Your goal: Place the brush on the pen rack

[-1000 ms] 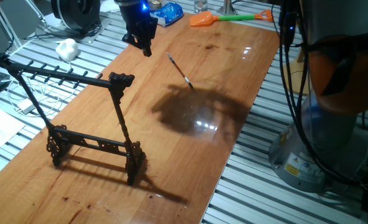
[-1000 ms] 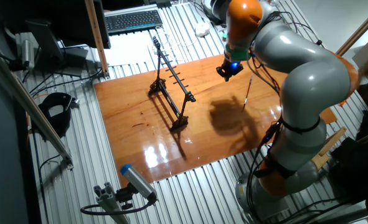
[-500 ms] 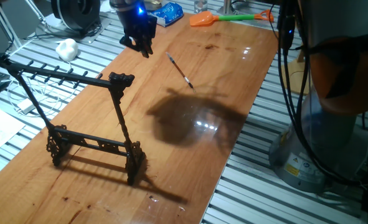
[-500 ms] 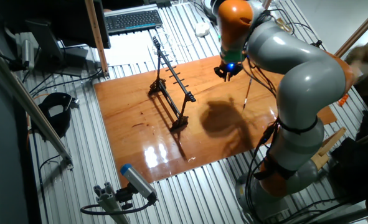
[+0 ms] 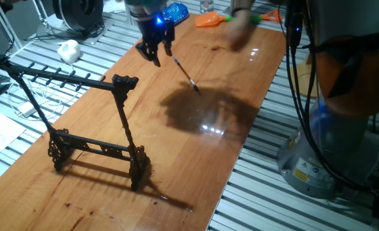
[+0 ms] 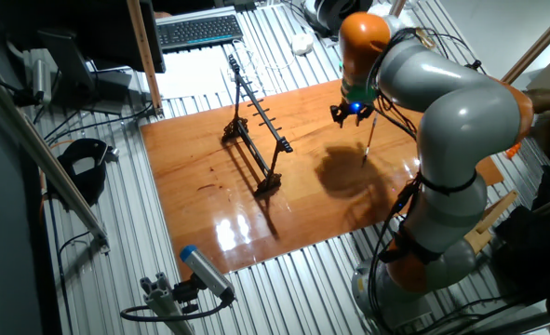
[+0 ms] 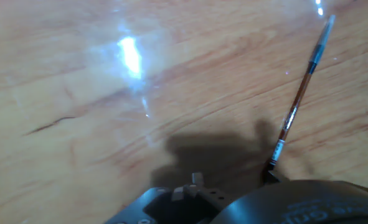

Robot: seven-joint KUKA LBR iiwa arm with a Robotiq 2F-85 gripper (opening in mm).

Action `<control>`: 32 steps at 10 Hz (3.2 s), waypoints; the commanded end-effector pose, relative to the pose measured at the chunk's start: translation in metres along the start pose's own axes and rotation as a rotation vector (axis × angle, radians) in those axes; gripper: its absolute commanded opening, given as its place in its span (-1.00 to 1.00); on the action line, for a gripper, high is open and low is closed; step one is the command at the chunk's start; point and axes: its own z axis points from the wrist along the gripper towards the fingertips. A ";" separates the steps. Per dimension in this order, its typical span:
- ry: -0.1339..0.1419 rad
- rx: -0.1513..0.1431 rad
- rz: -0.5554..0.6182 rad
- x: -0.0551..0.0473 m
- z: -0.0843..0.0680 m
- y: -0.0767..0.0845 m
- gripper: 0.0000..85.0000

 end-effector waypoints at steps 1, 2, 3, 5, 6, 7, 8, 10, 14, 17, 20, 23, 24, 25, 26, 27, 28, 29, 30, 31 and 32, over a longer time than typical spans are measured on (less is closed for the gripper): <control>0.037 -0.045 0.001 -0.010 0.005 -0.040 0.20; 0.039 -0.029 -0.003 -0.013 0.008 -0.053 0.20; 0.033 -0.015 -0.005 -0.013 0.011 -0.063 0.20; -0.014 0.016 0.009 -0.008 0.024 -0.081 0.20; -0.022 0.009 0.006 -0.005 0.028 -0.093 0.20; -0.031 0.007 -0.004 -0.003 0.028 -0.103 0.20; -0.031 0.015 -0.020 -0.002 0.024 -0.117 0.20; -0.027 0.000 -0.040 0.006 0.028 -0.127 0.20; 0.004 -0.060 -0.057 0.007 0.046 -0.120 0.20; 0.026 -0.068 0.029 -0.009 0.039 -0.093 0.20; 0.045 -0.050 0.129 -0.023 0.030 -0.062 0.20; 0.028 -0.035 0.135 -0.029 0.034 -0.056 0.20; 0.028 -0.037 0.134 -0.032 0.037 -0.054 0.20; 0.028 -0.032 0.133 -0.033 0.039 -0.053 0.20; 0.028 -0.032 0.133 -0.033 0.040 -0.054 0.20; 0.033 -0.033 0.133 -0.033 0.040 -0.054 0.20; 0.035 -0.033 0.134 -0.033 0.041 -0.054 0.20; 0.034 -0.030 0.135 -0.034 0.042 -0.055 0.20; 0.034 -0.030 0.132 -0.036 0.045 -0.058 0.20; 0.034 -0.036 0.128 -0.037 0.048 -0.061 0.20; 0.038 -0.048 0.140 -0.038 0.049 -0.063 0.20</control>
